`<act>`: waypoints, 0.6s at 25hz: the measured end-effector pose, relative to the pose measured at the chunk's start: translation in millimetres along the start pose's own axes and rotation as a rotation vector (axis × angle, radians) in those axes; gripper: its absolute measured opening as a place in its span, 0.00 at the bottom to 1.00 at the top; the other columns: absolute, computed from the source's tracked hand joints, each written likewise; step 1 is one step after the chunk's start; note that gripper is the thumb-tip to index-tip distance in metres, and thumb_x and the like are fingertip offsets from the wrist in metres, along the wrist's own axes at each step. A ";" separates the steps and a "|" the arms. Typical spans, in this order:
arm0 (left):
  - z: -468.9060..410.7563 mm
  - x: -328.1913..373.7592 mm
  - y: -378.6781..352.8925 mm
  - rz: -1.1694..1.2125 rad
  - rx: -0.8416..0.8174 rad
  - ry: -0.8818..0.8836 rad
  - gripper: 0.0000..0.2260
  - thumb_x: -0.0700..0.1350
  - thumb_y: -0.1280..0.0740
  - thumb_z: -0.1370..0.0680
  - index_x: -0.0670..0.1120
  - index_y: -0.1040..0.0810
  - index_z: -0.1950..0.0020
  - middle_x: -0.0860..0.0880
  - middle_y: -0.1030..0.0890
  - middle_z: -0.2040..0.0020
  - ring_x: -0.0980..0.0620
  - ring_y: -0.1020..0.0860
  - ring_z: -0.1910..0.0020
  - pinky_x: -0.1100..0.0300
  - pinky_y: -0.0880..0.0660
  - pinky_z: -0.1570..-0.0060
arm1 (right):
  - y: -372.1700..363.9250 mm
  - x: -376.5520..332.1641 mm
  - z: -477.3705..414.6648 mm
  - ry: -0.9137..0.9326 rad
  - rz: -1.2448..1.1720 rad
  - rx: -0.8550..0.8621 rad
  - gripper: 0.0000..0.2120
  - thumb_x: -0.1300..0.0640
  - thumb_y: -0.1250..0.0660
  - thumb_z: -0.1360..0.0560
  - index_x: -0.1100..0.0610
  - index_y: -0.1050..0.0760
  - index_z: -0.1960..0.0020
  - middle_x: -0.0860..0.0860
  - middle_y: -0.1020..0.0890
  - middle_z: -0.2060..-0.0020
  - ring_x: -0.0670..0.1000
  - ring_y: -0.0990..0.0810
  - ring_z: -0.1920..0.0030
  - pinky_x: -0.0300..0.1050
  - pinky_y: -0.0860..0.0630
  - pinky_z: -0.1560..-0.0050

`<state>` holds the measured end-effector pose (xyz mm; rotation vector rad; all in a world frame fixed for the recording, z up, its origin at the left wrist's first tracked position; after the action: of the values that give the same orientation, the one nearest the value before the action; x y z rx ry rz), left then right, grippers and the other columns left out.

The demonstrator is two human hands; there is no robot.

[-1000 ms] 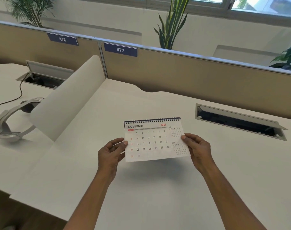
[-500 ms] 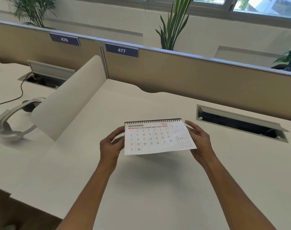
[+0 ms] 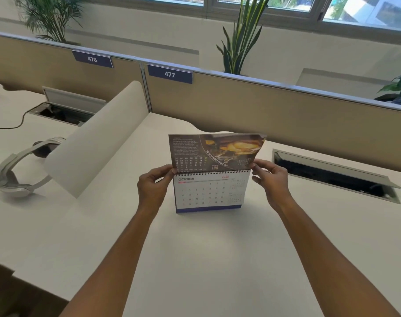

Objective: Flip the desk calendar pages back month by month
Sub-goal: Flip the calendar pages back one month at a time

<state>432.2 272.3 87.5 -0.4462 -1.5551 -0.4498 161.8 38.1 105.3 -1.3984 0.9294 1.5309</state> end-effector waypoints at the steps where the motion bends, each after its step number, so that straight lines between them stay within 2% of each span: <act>1: -0.4 -0.6 -0.3 0.001 0.007 0.004 0.07 0.43 0.22 0.24 0.48 0.12 0.46 0.50 0.11 0.50 0.54 0.13 0.47 0.54 0.18 0.41 | -1.2 -0.5 -2.4 0.003 0.020 0.002 0.06 0.58 0.26 0.24 0.55 0.15 0.47 0.41 0.12 0.59 0.39 0.15 0.59 0.44 0.20 0.55; 5: -4.9 -4.7 -2.8 0.012 0.027 0.028 0.06 0.44 0.22 0.25 0.52 0.12 0.49 0.54 0.11 0.51 0.56 0.13 0.48 0.59 0.18 0.42 | -5.0 -0.4 -11.2 0.007 0.058 -0.002 0.05 0.59 0.27 0.22 0.54 0.15 0.47 0.40 0.12 0.59 0.36 0.15 0.57 0.43 0.23 0.56; 9: -9.9 -10.7 -4.3 -0.002 0.037 0.062 0.04 0.46 0.22 0.25 0.52 0.11 0.50 0.51 0.10 0.51 0.52 0.13 0.47 0.54 0.19 0.41 | -3.9 3.9 -17.6 0.011 0.065 0.039 0.09 0.60 0.26 0.23 0.57 0.16 0.43 0.49 0.12 0.56 0.43 0.15 0.56 0.39 0.22 0.58; 12: -12.1 -15.9 -4.0 -0.034 0.050 0.082 0.01 0.49 0.21 0.25 0.55 0.11 0.55 0.54 0.10 0.56 0.55 0.14 0.52 0.53 0.18 0.41 | -4.9 9.2 -20.9 0.003 0.049 0.060 0.12 0.60 0.24 0.25 0.60 0.17 0.43 0.51 0.14 0.57 0.43 0.17 0.57 0.34 0.22 0.59; 15: -12.3 -22.6 -4.8 -0.017 0.053 0.132 0.03 0.50 0.21 0.26 0.53 0.11 0.55 0.53 0.10 0.57 0.60 0.16 0.58 0.52 0.18 0.43 | -5.7 18.6 -20.8 -0.046 0.036 0.081 0.08 0.56 0.25 0.24 0.57 0.15 0.47 0.50 0.13 0.57 0.46 0.18 0.54 0.43 0.23 0.55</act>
<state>440.7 261.5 65.1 -0.3559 -1.4409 -0.4415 174.4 22.9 84.7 -1.2911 0.9825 1.5289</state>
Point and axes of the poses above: each hand's wrist, its own z-axis away from the middle knuckle, its own y-axis out of the back of the hand, x = y × z, the point moved 7 cm from there along -z, towards the middle knuckle
